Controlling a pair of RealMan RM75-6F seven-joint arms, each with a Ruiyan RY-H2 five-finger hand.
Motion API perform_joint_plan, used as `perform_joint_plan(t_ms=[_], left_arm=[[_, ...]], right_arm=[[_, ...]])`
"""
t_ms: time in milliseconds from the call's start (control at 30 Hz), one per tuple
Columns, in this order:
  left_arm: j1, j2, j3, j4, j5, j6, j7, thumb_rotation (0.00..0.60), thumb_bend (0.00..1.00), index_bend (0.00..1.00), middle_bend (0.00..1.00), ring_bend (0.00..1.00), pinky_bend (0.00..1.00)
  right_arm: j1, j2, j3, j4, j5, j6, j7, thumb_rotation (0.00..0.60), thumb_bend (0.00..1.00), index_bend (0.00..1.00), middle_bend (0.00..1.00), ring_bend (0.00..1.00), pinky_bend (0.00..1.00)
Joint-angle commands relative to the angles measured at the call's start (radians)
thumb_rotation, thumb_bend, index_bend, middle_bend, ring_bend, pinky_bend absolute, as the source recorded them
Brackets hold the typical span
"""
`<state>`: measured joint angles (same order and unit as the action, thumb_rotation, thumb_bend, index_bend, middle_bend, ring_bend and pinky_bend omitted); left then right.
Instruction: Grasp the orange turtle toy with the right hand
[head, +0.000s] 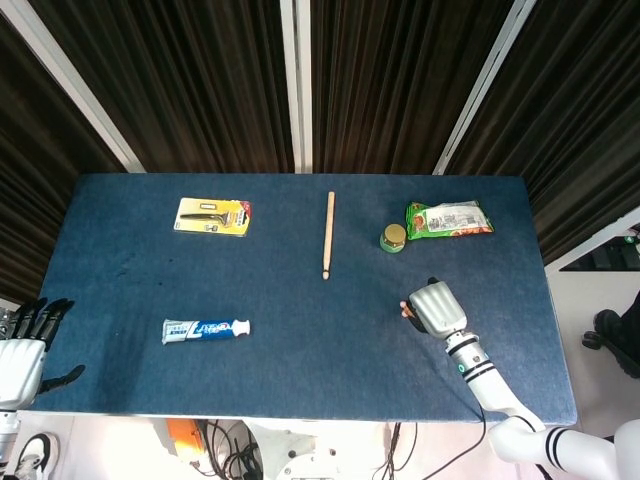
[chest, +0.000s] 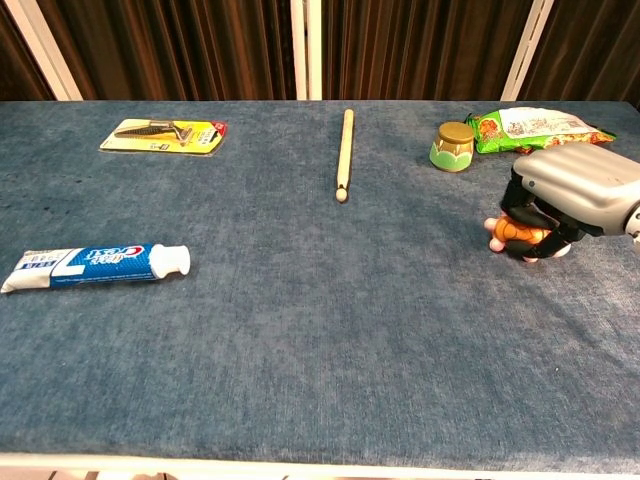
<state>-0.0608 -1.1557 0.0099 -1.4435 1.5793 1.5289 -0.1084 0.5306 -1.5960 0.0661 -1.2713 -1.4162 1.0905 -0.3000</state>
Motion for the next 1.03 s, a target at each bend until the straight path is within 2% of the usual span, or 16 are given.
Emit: perform_joint_plan(t_ms=[33,100,200,300,367,433,467,533,667,833,1033], left_arm=[[0.0,0.0,0.0,-0.002,0.001,0.0,0.002,0.6,0.12,0.09,0.08,0.0,0.01],[0.0,0.001,0.001,-0.004,0.001,-0.001,0.004,0.6,0.12,0.09,0.08,0.0,0.01],[-0.001,0.002,0.0,-0.007,0.002,-0.001,0.008,0.6,0.12,0.09,0.08,0.0,0.01],[-0.001,0.004,0.0,-0.011,0.003,0.0,0.011,0.6,0.12,0.09,0.08,0.0,0.01],[-0.002,0.006,0.0,-0.016,0.004,-0.001,0.015,0.6,0.12,0.09,0.08,0.0,0.01],[-0.003,0.008,0.0,-0.021,0.006,0.0,0.019,0.6,0.12,0.09,0.08,0.0,0.01],[-0.003,0.01,0.0,-0.026,0.007,0.001,0.022,0.6,0.12,0.09,0.08,0.0,0.01],[-0.004,0.014,-0.002,-0.035,0.01,0.004,0.029,0.6,0.12,0.09,0.08,0.0,0.01],[-0.004,0.025,-0.005,-0.055,0.011,0.009,0.04,0.6,0.12,0.09,0.08,0.0,0.01],[-0.008,0.039,-0.012,-0.067,0.006,0.008,0.045,0.6,0.12,0.09,0.08,0.0,0.01],[-0.009,0.037,-0.013,-0.062,0.007,0.009,0.043,0.6,0.12,0.09,0.08,0.0,0.01]], right_arm=[[-0.004,0.002,0.002,-0.003,-0.001,0.007,0.013,0.6,0.53,1.0,0.84,0.79,0.45],[-0.005,0.012,0.0,-0.011,-0.001,0.001,0.026,0.6,0.47,0.96,0.8,0.76,0.41],[-0.003,0.047,-0.007,-0.04,0.003,-0.024,0.05,0.6,0.26,0.67,0.64,0.55,0.26],[-0.01,0.069,-0.008,-0.06,-0.004,-0.014,0.077,0.6,0.08,0.33,0.37,0.24,0.09],[-0.016,0.088,-0.009,-0.074,-0.01,-0.006,0.104,0.6,0.03,0.15,0.22,0.09,0.02],[-0.021,0.109,-0.011,-0.09,-0.011,-0.004,0.121,0.6,0.01,0.02,0.07,0.01,0.0],[-0.026,0.125,-0.011,-0.105,-0.01,0.001,0.132,0.6,0.0,0.0,0.03,0.0,0.0],[-0.04,0.157,-0.013,-0.137,-0.01,0.014,0.156,0.6,0.0,0.0,0.0,0.0,0.0],[-0.083,0.239,-0.029,-0.203,-0.034,0.073,0.201,0.6,0.0,0.0,0.0,0.0,0.0],[-0.171,0.342,-0.054,-0.256,-0.061,0.197,0.242,0.6,0.0,0.0,0.01,0.0,0.0],[-0.262,0.387,-0.062,-0.254,-0.024,0.282,0.265,0.6,0.0,0.0,0.0,0.0,0.0]])
